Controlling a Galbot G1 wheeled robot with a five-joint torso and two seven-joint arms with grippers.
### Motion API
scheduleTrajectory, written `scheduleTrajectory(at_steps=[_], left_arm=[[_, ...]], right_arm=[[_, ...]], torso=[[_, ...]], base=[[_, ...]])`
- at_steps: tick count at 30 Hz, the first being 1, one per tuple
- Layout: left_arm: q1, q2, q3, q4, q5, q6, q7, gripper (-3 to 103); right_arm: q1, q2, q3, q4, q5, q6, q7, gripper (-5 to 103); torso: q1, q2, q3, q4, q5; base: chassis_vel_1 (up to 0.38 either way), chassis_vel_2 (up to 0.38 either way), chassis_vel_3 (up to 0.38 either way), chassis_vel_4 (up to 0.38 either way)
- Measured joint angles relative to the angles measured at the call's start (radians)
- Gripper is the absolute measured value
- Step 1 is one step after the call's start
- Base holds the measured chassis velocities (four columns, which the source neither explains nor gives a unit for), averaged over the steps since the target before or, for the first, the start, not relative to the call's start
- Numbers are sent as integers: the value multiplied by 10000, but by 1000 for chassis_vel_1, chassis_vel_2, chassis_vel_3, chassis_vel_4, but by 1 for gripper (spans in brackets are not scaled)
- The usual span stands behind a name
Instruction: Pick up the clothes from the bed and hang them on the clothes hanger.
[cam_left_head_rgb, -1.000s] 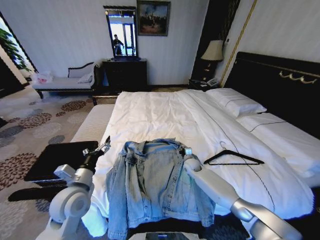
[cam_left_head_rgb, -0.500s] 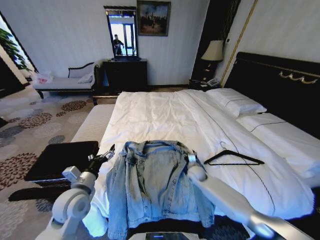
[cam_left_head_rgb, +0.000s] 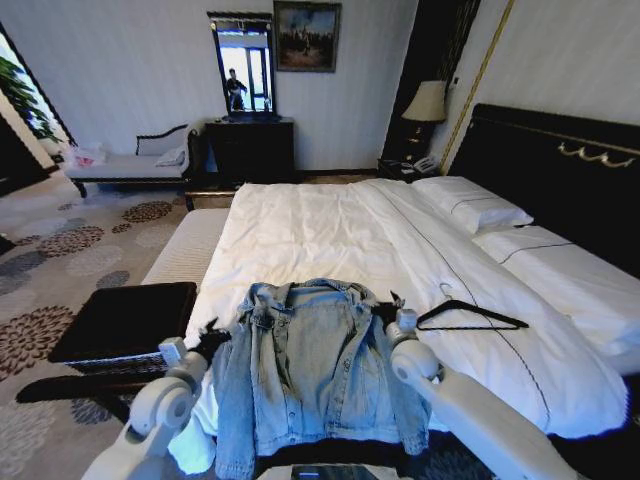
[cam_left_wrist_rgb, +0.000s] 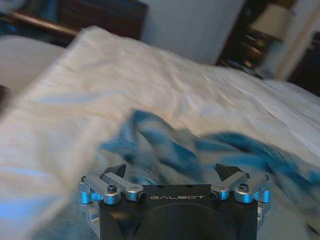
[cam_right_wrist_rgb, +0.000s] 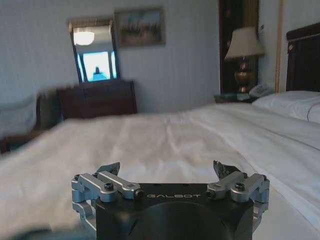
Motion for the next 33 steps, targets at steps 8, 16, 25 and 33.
scheduleTrajectory(at_steps=[8, 16, 25, 33], left_arm=[[-1383, -21, 1888, 1245, 2051, 144, -852, 100], [-2988, -515, 3172, 2960, 2758, 137, -1062, 100], [-3627, -1056, 3736, 4301, 2759, 328, -1069, 100], [-3410, -918, 3504, 4254, 2514, 578, -866, 75]], right_arm=[[388, 353, -321, -231, 21, 286, -212, 100], [327, 481, -435, -610, -136, 301, -265, 100], [334, 531, -418, -791, -152, 318, -278, 100], [348, 555, -407, -875, -187, 357, -319, 100]], torso=[[3, -2, 3, 5, 3], [1, -1, 2, -4, 3], [2, -1, 1, -3, 2], [2, -1, 1, -2, 0]], base=[[0, 0, 0, 0], [0, 0, 0, 0], [0, 0, 0, 0], [0, 0, 0, 0]])
